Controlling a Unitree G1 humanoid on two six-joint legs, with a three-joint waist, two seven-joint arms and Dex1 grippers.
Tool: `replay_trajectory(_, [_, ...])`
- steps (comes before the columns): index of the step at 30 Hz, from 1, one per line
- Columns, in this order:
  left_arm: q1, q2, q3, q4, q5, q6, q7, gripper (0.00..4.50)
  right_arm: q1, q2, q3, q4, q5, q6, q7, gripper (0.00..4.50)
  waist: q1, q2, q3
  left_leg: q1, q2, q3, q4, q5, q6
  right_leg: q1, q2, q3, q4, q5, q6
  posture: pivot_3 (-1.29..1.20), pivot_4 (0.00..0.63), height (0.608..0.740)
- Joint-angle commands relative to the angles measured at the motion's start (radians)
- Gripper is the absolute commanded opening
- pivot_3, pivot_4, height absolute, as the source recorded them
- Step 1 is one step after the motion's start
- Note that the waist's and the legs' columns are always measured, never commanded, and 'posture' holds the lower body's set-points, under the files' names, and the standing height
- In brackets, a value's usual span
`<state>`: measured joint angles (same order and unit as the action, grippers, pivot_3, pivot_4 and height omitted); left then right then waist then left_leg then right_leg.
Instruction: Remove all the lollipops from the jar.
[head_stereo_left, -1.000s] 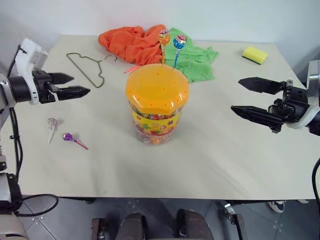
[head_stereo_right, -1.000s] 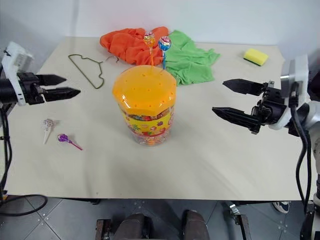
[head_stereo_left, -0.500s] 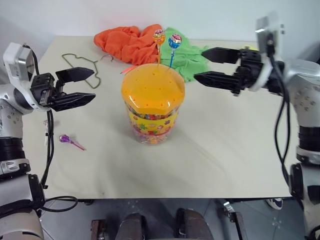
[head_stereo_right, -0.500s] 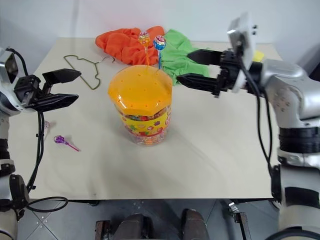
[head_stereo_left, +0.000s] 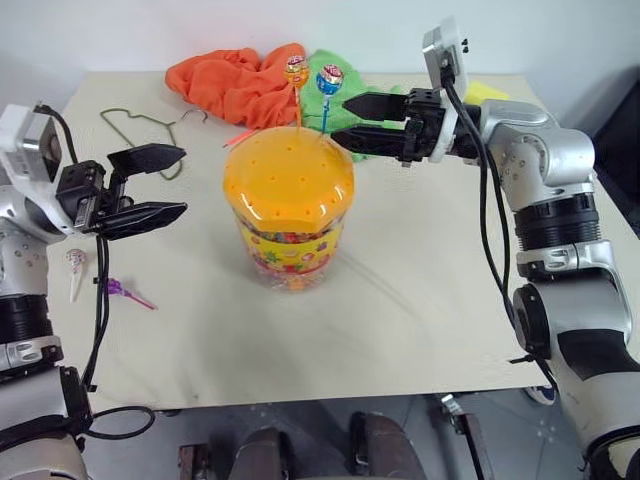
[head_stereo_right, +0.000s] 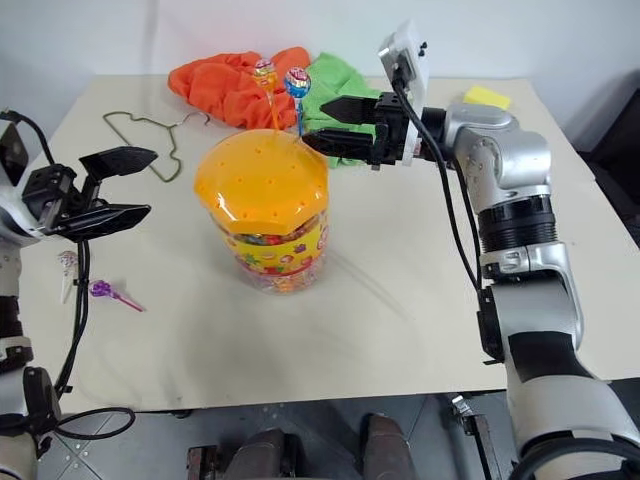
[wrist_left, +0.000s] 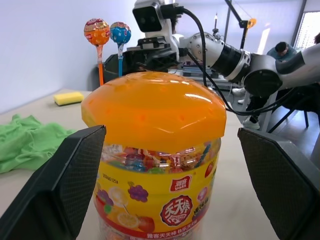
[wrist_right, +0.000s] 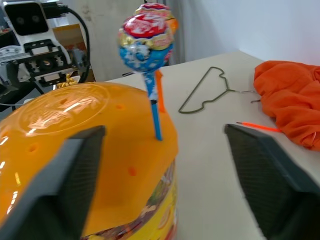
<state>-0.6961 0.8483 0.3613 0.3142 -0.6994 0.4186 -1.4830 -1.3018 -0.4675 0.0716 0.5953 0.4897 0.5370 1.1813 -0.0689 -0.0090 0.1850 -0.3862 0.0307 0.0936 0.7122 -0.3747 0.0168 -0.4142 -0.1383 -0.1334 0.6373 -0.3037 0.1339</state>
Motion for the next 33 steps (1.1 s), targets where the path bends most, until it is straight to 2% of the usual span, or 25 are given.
replay_trajectory(1, [0.033, 0.039, 0.066, -0.059, -0.03, 0.008, 0.029, 4.5, -0.056, 0.019, -0.029, 0.036, -0.018, -0.046, 0.031, 2.48, -0.005, 0.0, 0.0, 0.0, 0.0, 0.0, 0.0, 0.0, 0.0, 0.0, 0.0, 0.0, 0.0, 0.0, 0.0, 0.0, 0.15, 0.74])
replay_trajectory(8, [0.083, 0.042, 0.093, -0.112, -0.046, 0.021, 0.072, 4.5, -0.082, 0.051, -0.027, 0.078, -0.049, -0.08, 0.092, 0.04, -0.007, 0.0, 0.0, 0.0, 0.0, -0.002, 0.0, 0.0, 0.0, 0.0, 0.0, 0.0, 0.001, 0.0, 0.0, 0.0, 0.15, 0.74])
replay_trajectory(19, [0.095, 0.038, 0.092, -0.128, -0.056, 0.022, 0.088, 4.5, -0.102, 0.052, -0.056, 0.061, -0.058, -0.082, 0.112, 0.01, -0.014, 0.0, 0.0, 0.0, 0.0, -0.003, -0.001, 0.0, 0.0, 0.0, 0.0, 0.0, 0.001, 0.0, 0.0, 0.0, 0.15, 0.74])
replay_trajectory(27, [0.072, 0.044, 0.078, -0.079, -0.045, 0.012, 0.061, 4.5, -0.18, 0.0, -0.156, 0.012, -0.029, -0.047, 0.043, 0.01, -0.014, 0.002, 0.001, 0.0, 0.0, -0.003, -0.001, 0.0, 0.0, 0.0, 0.0, 0.0, 0.001, 0.0, 0.0, 0.0, 0.15, 0.74])
replay_trajectory(29, [0.063, 0.046, 0.075, -0.065, -0.042, 0.008, 0.052, 4.5, -0.188, -0.033, -0.175, -0.02, -0.035, -0.016, -0.001, 0.01, -0.013, 0.002, 0.001, 0.0, -0.001, -0.003, -0.001, 0.0, 0.0, 0.0, 0.0, 0.0, 0.001, 0.0, 0.0, 0.0, 0.15, 0.74])
replay_trajectory(33, [0.047, 0.057, 0.069, -0.03, -0.035, 0.0, 0.029, 4.5, -0.162, -0.172, -0.133, -0.102, -0.093, 0.169, -0.069, 0.01, 0.0, 0.002, 0.001, -0.001, -0.001, -0.003, -0.001, 0.0, 0.0, 0.0, -0.001, 0.001, 0.001, 0.0, 0.0, 0.0, 0.15, 0.74])
